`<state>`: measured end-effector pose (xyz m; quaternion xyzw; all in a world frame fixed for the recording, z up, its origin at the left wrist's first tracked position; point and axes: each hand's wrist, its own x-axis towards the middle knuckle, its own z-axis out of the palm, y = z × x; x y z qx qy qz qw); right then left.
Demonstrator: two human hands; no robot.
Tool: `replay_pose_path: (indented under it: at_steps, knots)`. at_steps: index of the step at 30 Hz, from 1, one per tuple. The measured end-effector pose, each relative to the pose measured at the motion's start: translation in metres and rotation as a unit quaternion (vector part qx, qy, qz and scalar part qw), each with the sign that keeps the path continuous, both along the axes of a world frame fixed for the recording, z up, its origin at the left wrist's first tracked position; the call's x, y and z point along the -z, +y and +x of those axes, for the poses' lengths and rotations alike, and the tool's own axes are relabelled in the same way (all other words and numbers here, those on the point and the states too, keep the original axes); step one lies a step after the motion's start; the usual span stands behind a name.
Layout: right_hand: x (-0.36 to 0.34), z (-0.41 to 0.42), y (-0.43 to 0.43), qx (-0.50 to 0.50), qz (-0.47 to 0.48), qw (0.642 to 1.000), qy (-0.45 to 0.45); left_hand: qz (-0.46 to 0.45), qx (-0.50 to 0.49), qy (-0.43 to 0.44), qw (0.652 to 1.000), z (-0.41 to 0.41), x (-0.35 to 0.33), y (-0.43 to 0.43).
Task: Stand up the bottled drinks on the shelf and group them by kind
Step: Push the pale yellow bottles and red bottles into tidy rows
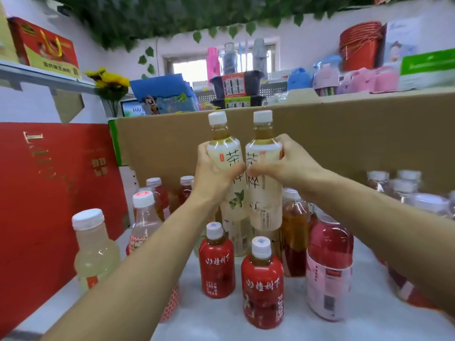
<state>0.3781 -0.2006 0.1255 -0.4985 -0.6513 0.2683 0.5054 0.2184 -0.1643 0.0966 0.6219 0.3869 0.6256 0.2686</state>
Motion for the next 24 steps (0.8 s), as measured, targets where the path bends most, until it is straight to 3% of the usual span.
replay_pose_path:
  at_steps: [11, 24]
  knots:
    - [0.017, -0.003, 0.023, 0.022, -0.074, 0.988, -0.134, -0.063, 0.021, 0.035, 0.997, -0.014, 0.033, 0.022]
    - [0.028, -0.006, 0.020, 0.099, -0.077, 0.932, -0.341, -0.120, 0.002, 0.132, 0.984, -0.017, 0.042, 0.017]
